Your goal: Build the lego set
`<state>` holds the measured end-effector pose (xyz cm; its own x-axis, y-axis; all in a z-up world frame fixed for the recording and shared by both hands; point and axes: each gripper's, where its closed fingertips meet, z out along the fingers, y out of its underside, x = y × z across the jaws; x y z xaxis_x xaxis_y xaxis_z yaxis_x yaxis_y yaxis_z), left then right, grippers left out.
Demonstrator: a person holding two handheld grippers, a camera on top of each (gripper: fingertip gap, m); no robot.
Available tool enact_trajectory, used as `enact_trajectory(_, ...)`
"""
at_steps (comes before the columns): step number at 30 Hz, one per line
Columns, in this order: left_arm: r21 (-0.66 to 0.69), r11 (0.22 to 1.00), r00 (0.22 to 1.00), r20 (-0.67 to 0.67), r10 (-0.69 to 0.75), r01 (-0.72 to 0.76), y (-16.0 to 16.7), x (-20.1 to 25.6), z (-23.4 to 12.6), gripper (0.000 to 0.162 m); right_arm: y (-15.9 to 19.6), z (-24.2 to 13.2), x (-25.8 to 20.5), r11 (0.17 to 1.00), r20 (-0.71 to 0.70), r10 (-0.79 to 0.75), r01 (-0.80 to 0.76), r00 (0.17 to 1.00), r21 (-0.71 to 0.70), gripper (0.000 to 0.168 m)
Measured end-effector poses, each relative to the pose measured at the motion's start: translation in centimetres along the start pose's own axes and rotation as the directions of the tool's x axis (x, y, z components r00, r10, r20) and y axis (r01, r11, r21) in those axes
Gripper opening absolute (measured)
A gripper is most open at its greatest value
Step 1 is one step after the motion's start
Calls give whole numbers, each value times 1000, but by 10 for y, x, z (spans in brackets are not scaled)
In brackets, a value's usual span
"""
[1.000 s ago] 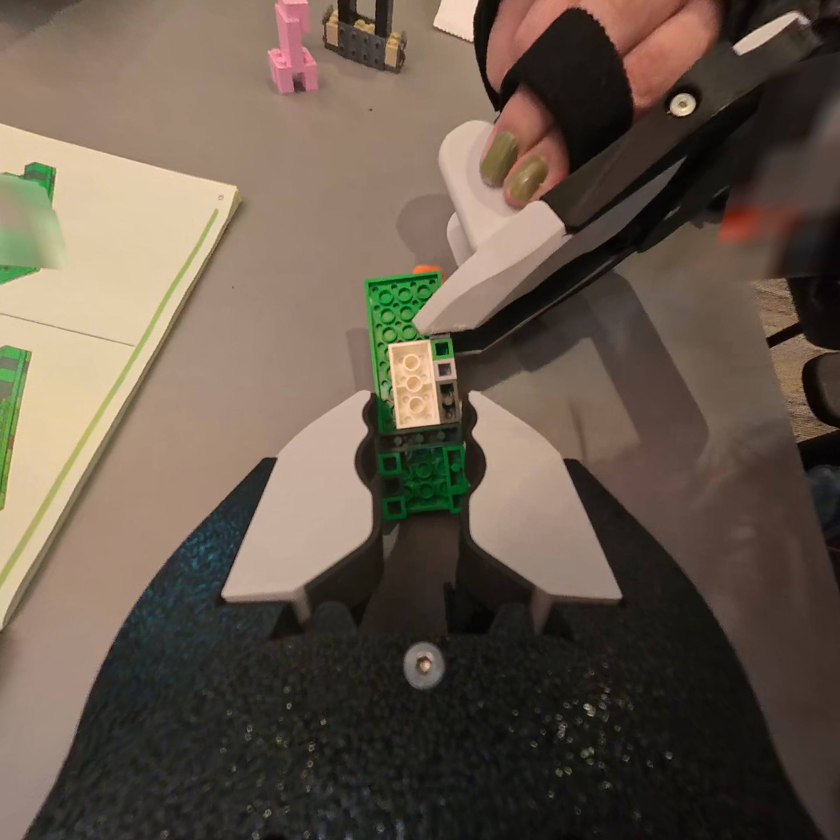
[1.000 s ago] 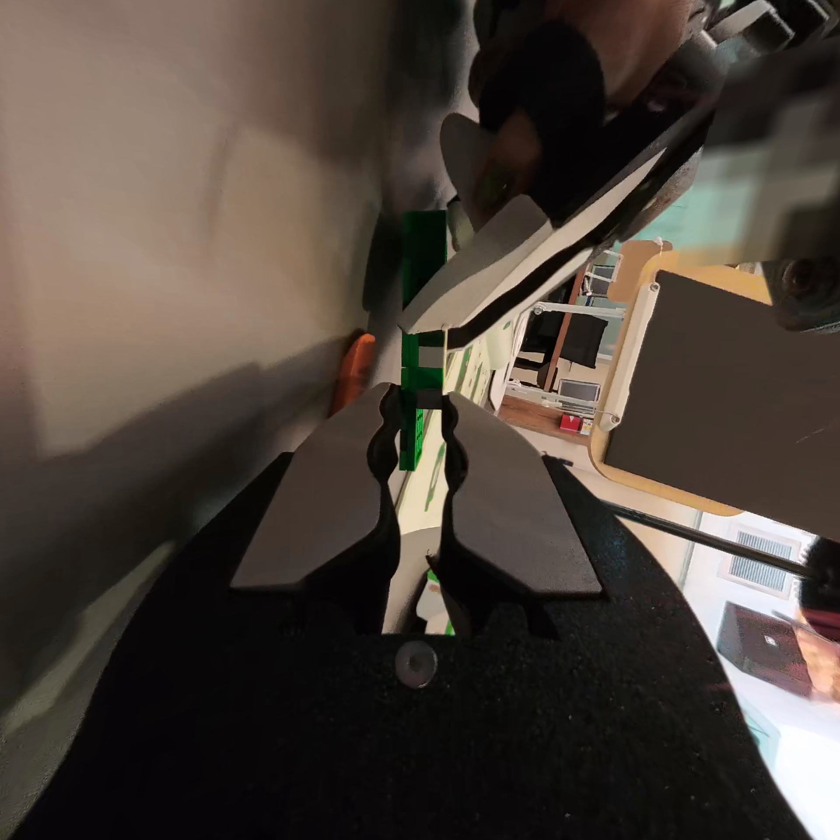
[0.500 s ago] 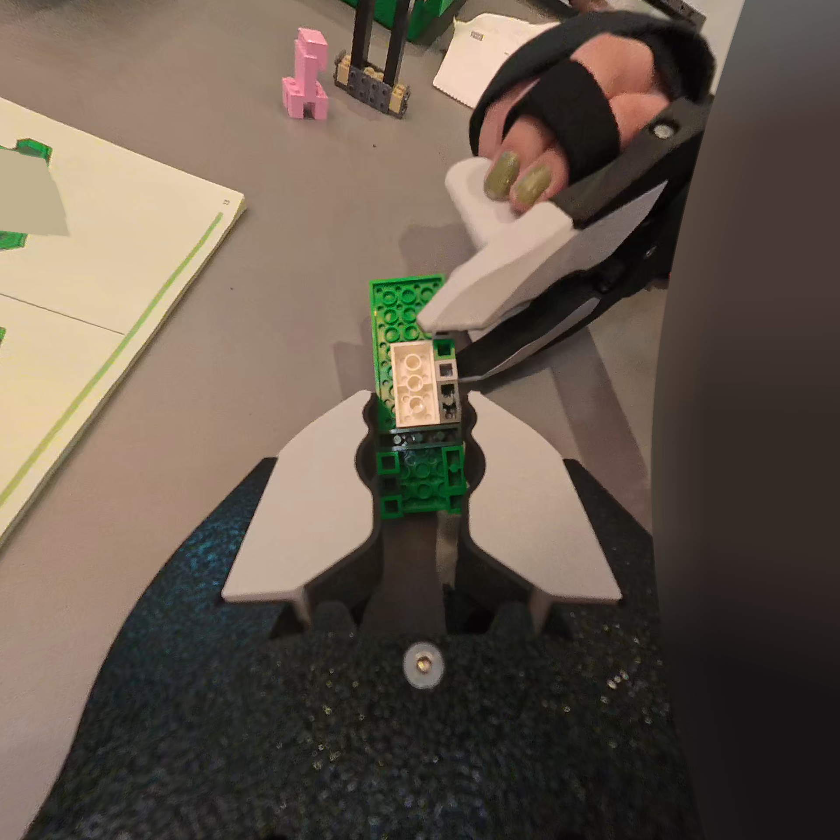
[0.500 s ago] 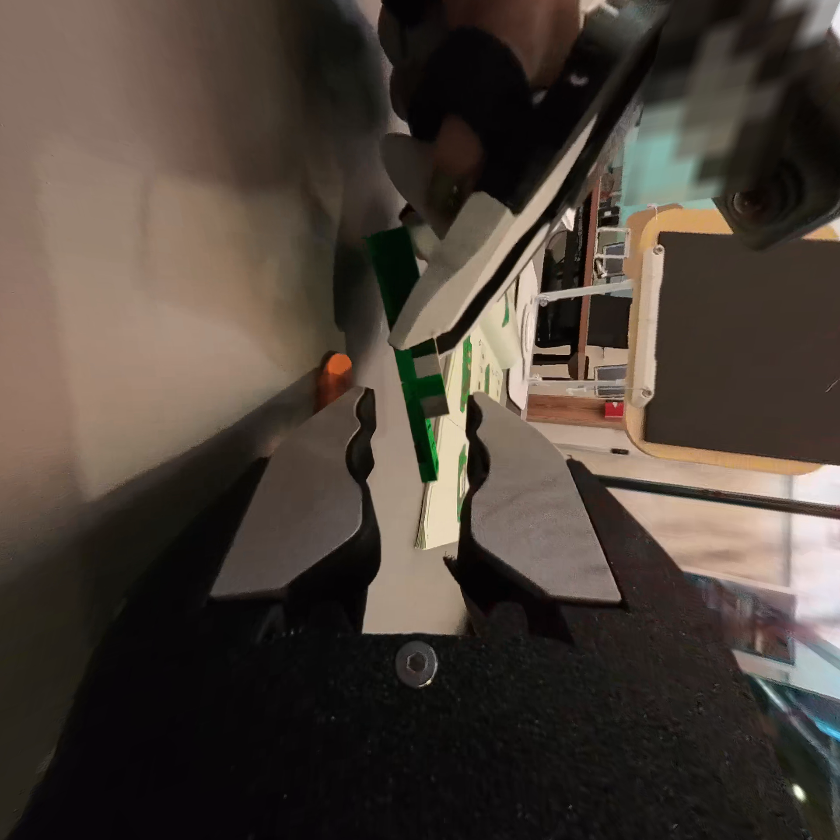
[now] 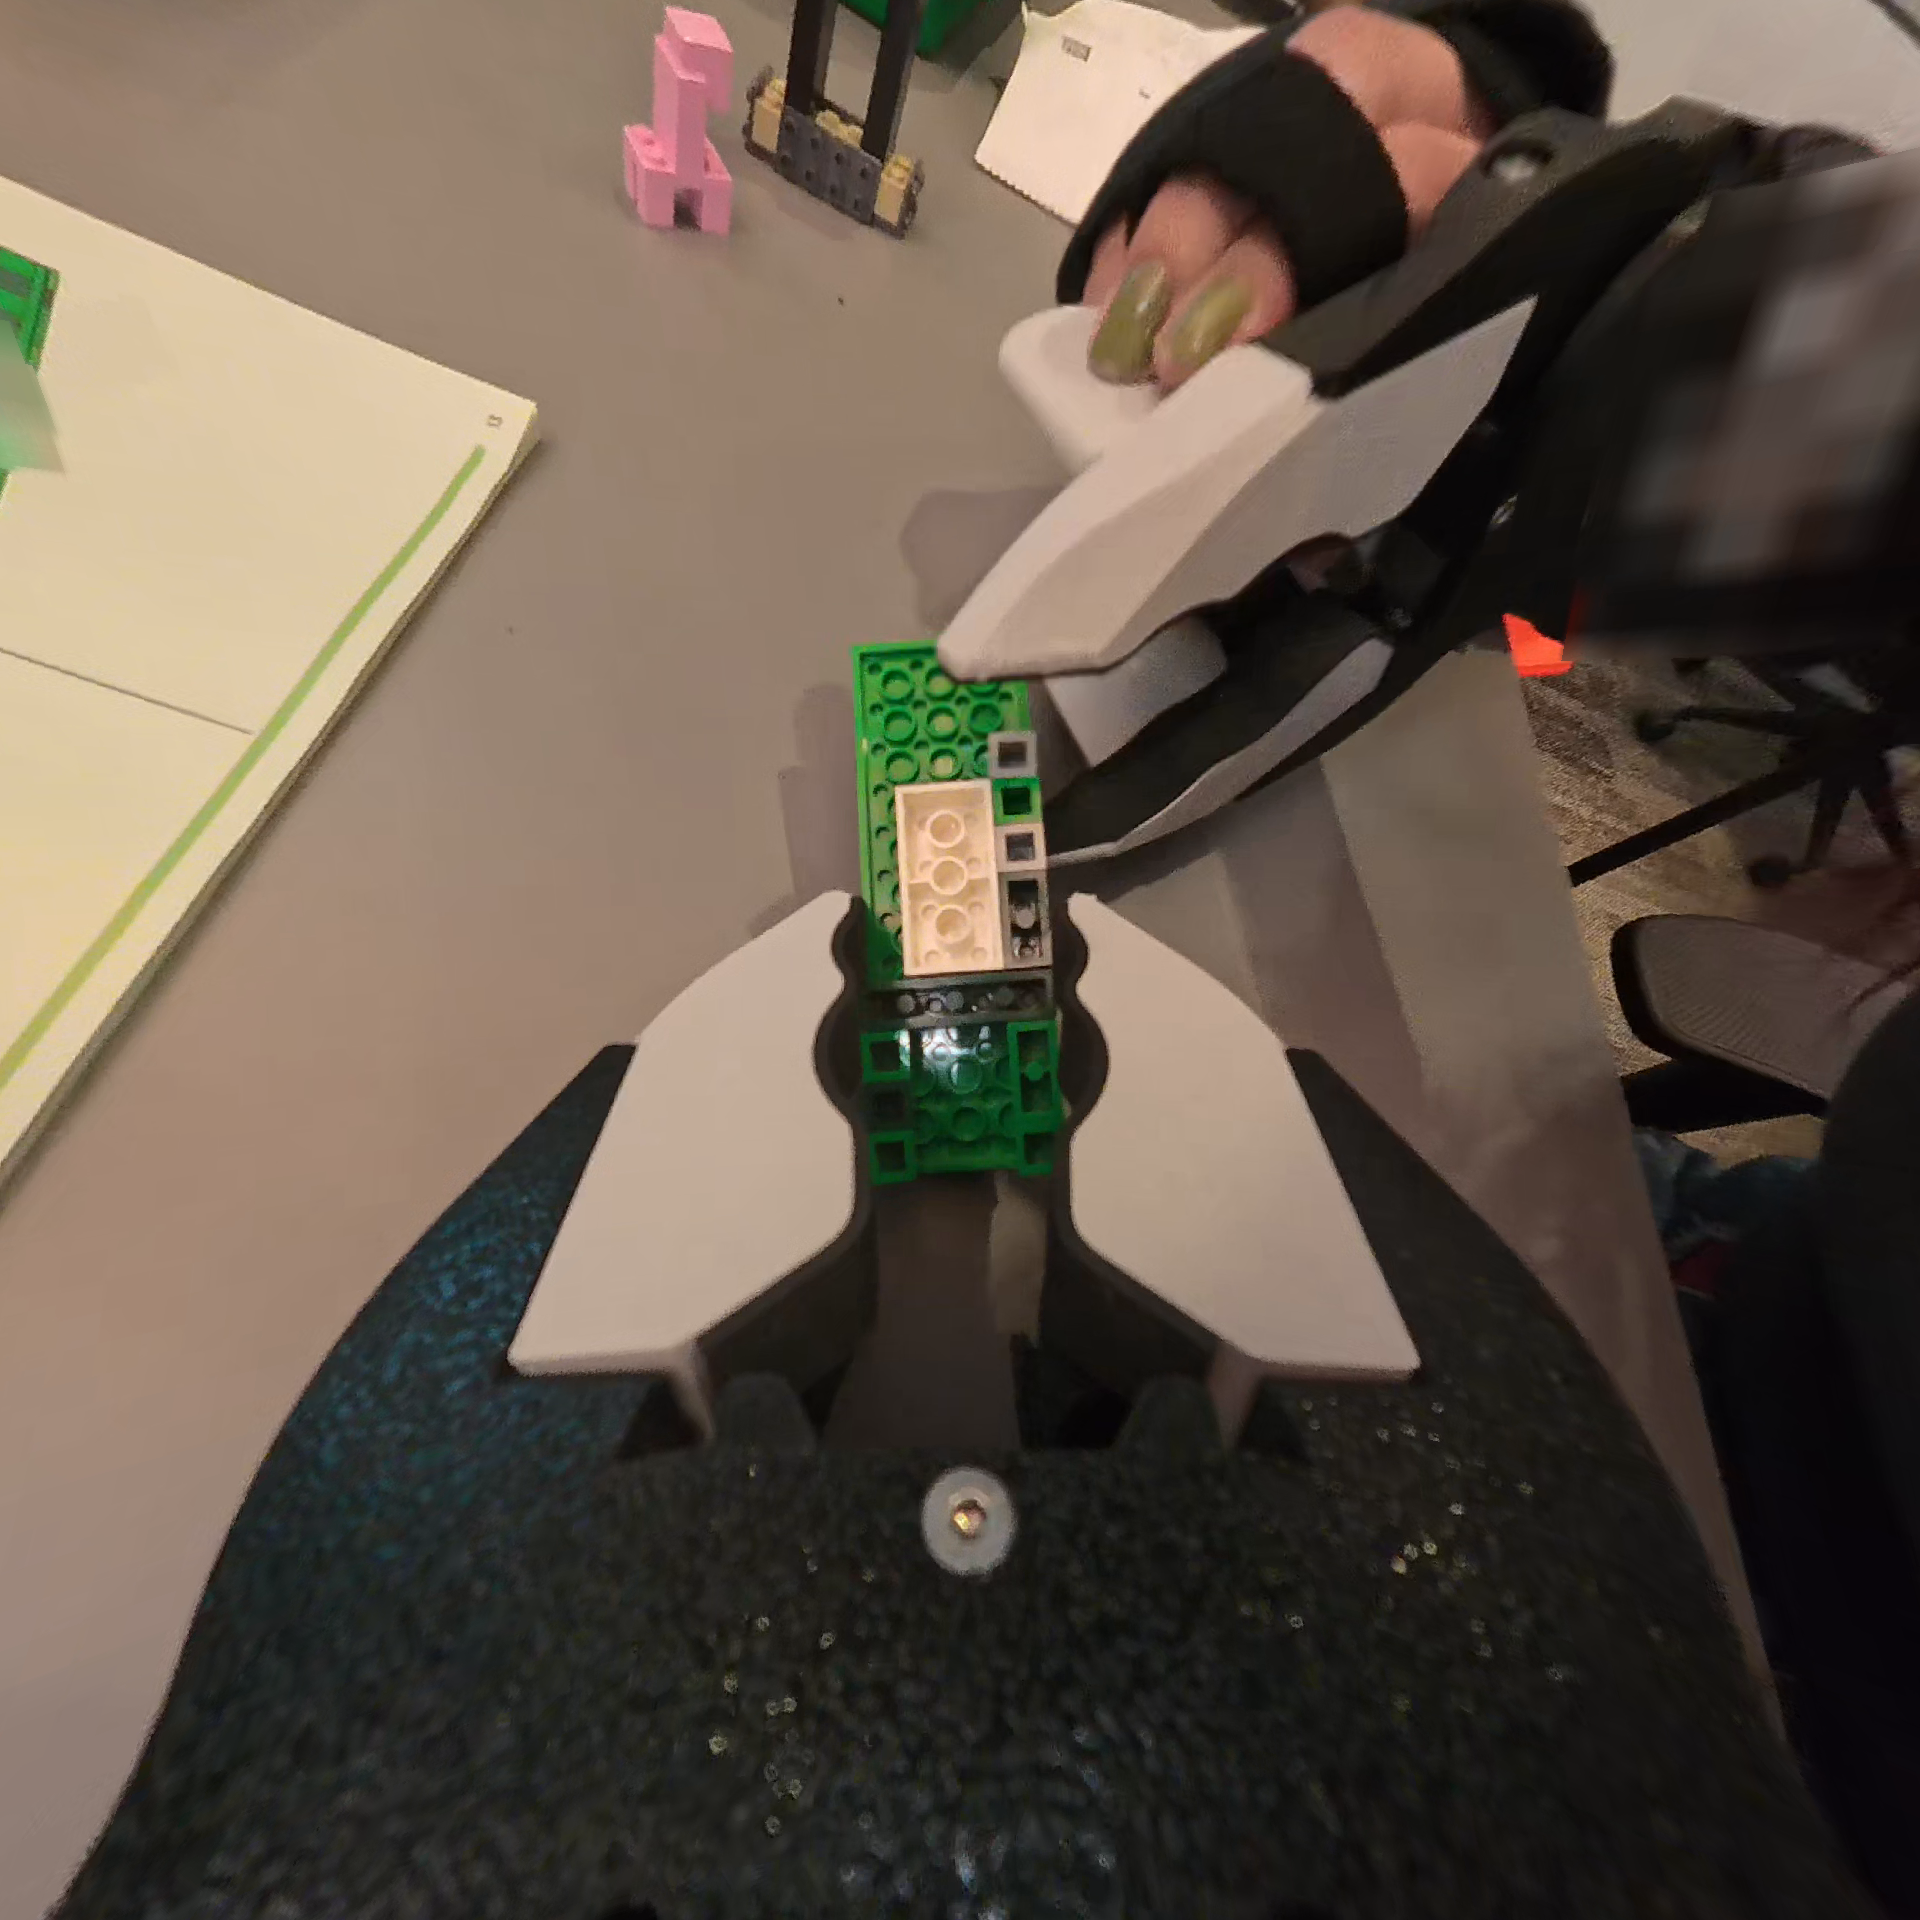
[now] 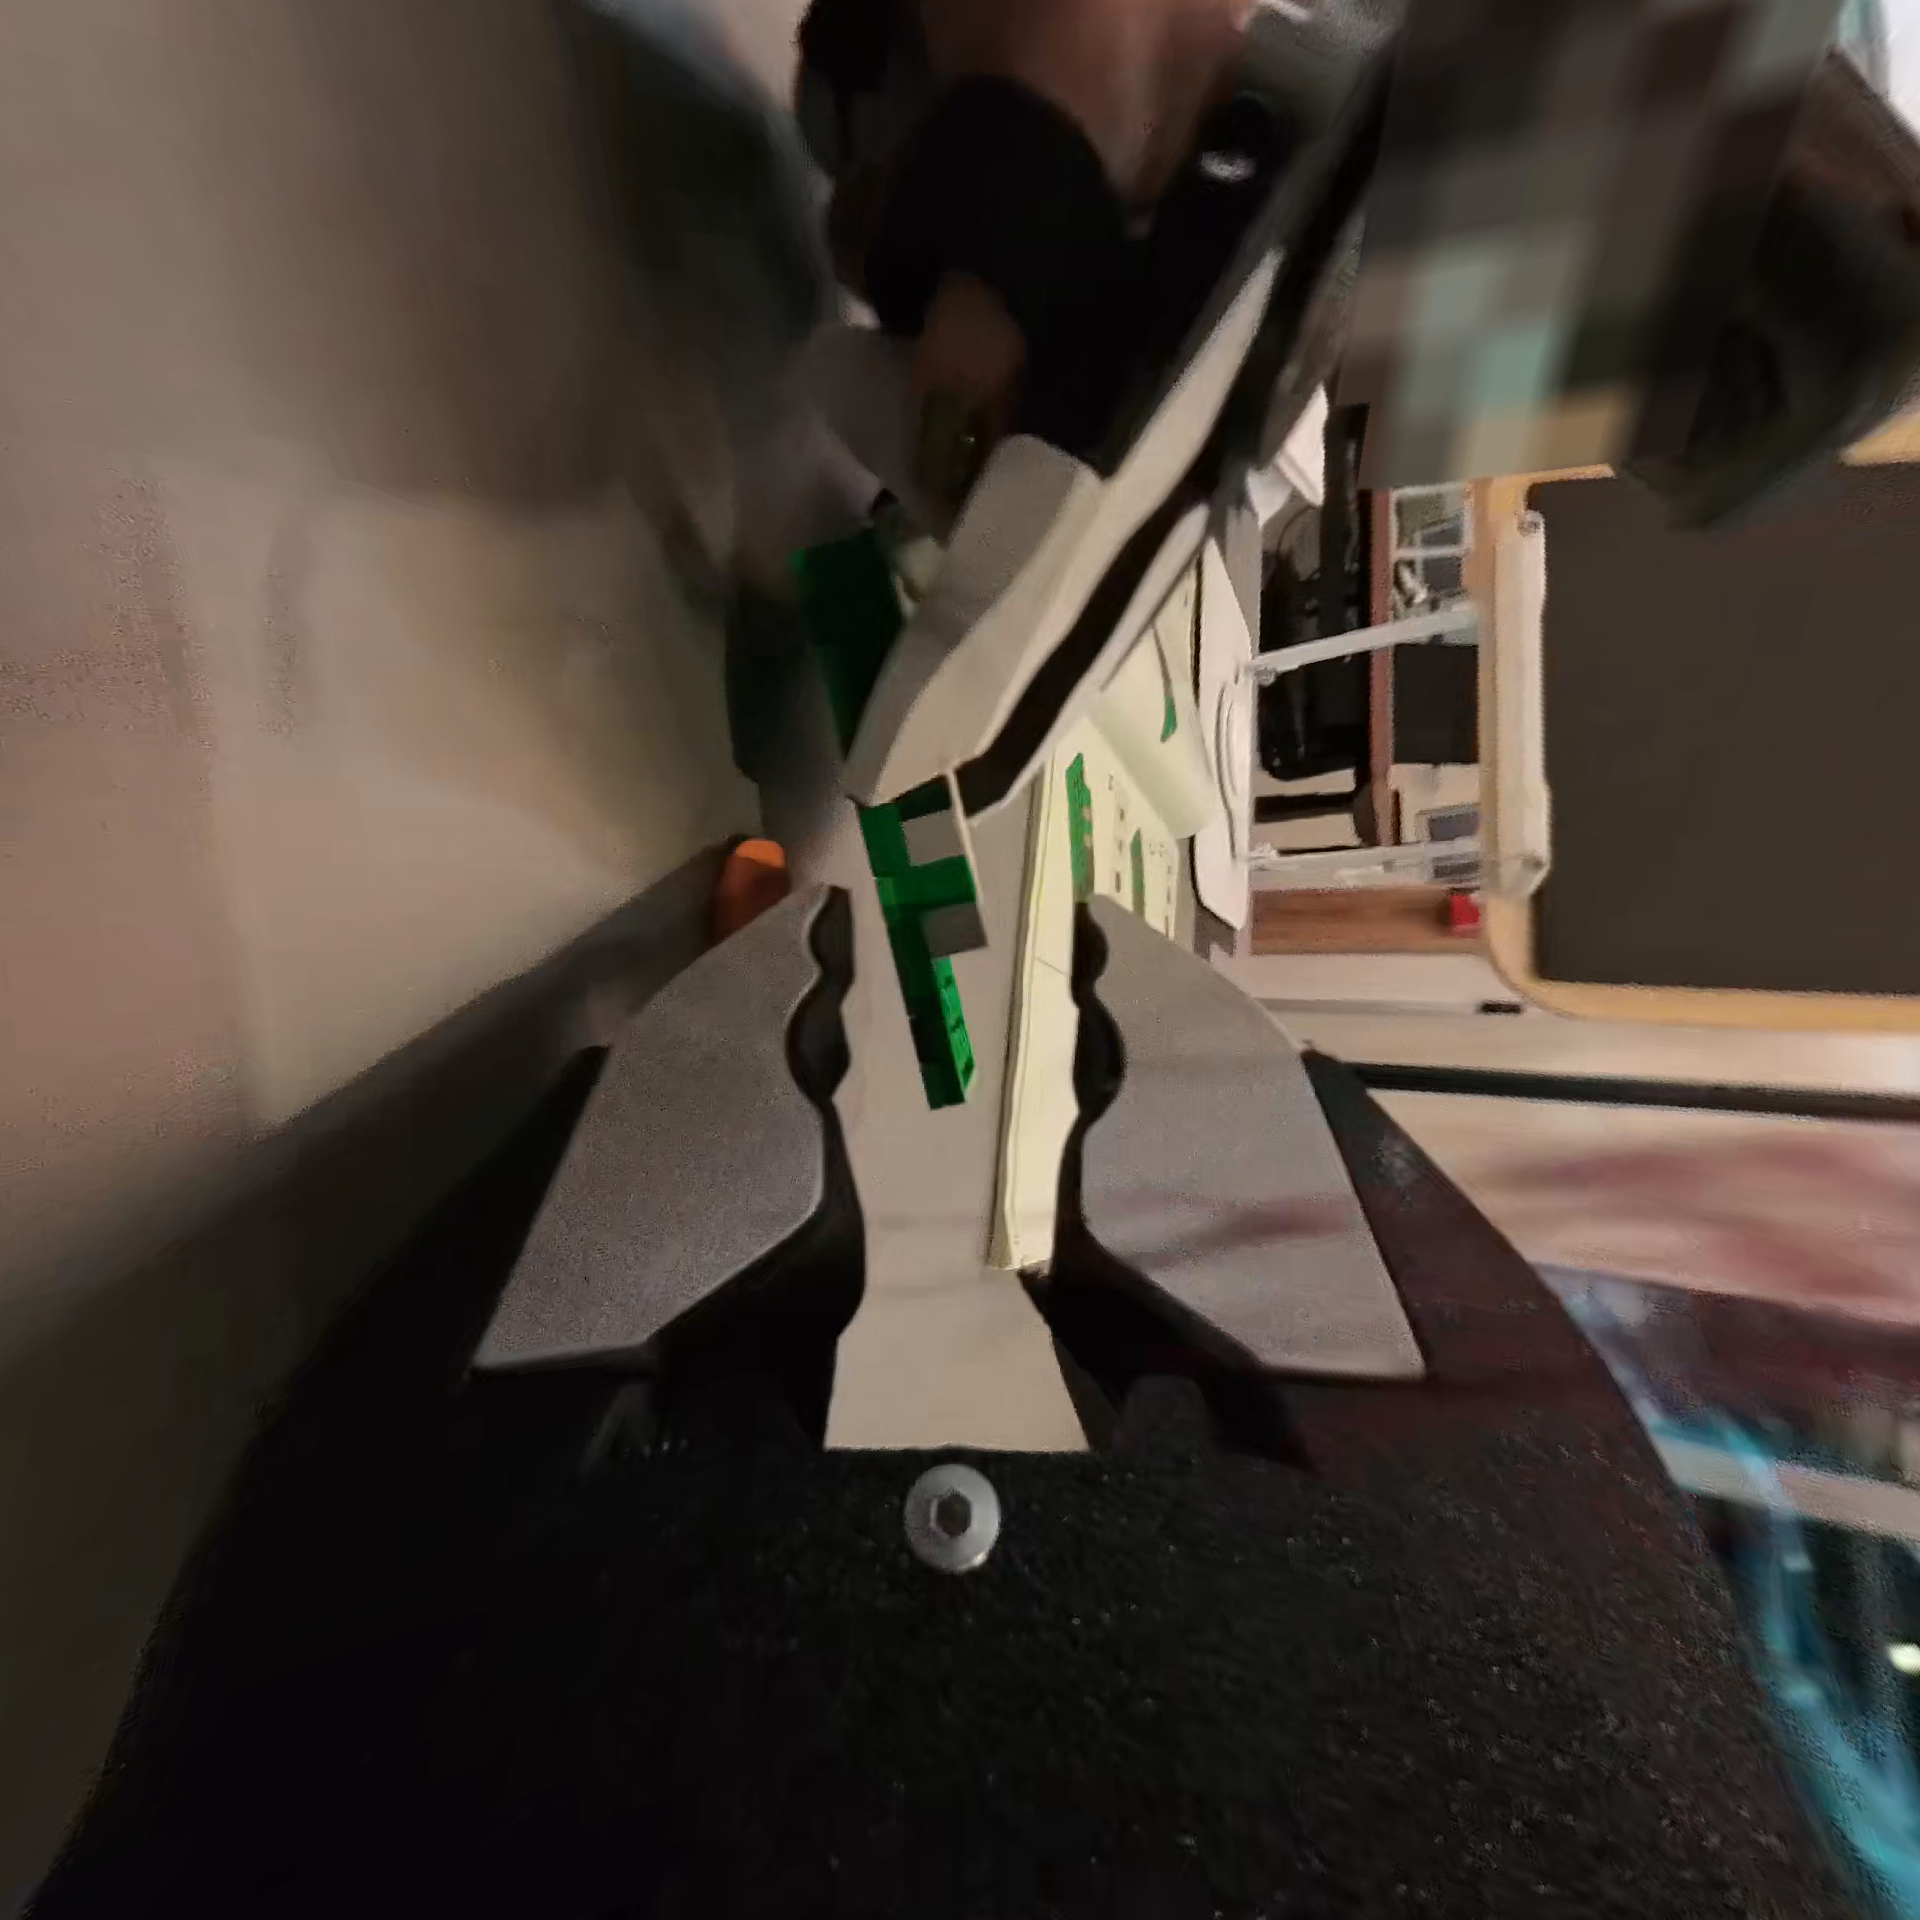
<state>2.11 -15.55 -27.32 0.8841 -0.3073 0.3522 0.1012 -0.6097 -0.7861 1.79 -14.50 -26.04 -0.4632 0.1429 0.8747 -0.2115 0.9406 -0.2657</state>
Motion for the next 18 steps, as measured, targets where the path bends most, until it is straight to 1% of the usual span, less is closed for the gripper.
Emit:
enact_trajectory(1,2,1000,1000,-2,-6,6,0,-1,-1,34,-1,0,2,999,3,41,-41,999,8,45)
enact_trajectory(3,15,1000,999,-25,-25,25,-2,1,-2,34,-2,-2,4,997,12,74,-74,997,25,45)
enact_trajectory(5,18,999,999,-42,-33,34,-2,3,-1,34,-2,-1,1,998,20,64,-65,998,22,43)
enact_trajectory(6,18,999,998,-49,-31,32,-2,5,-1,34,-2,0,0,999,16,50,-51,999,21,39)
enact_trajectory(7,16,999,998,-53,-29,30,-2,6,-1,34,-3,-1,-1,1000,10,21,-21,1000,24,22)
enact_trajectory(8,6,1000,998,-50,-27,27,-1,6,0,34,-3,-1,-3,1000,16,-25,25,1000,19,19)
enact_trajectory(10,-19,1000,999,-37,-25,24,4,4,2,33,0,1,-9,1000,74,-11,12,997,-11,19)
enact_trajectory(12,-10,999,998,-45,-34,34,3,4,2,33,-1,2,-9,1000,62,1,-1,998,3,19)
enact_trajectory(13,4,999,998,-49,-37,37,1,4,0,33,-2,1,-6,999,49,29,-30,998,19,20)
enact_trajectory(15,16,1000,999,-34,-26,26,-2,2,-3,33,-2,-2,3,996,19,80,-81,997,38,50)
enact_trajectory(16,19,1000,1000,-15,-6,6,-2,1,-5,33,-2,-6,6,993,25,108,-109,994,50,54)
enact_trajectory(18,24,997,997,50,66,-67,-4,-4,-9,33,-5,-16,15,967,23,223,-224,975,118,55)
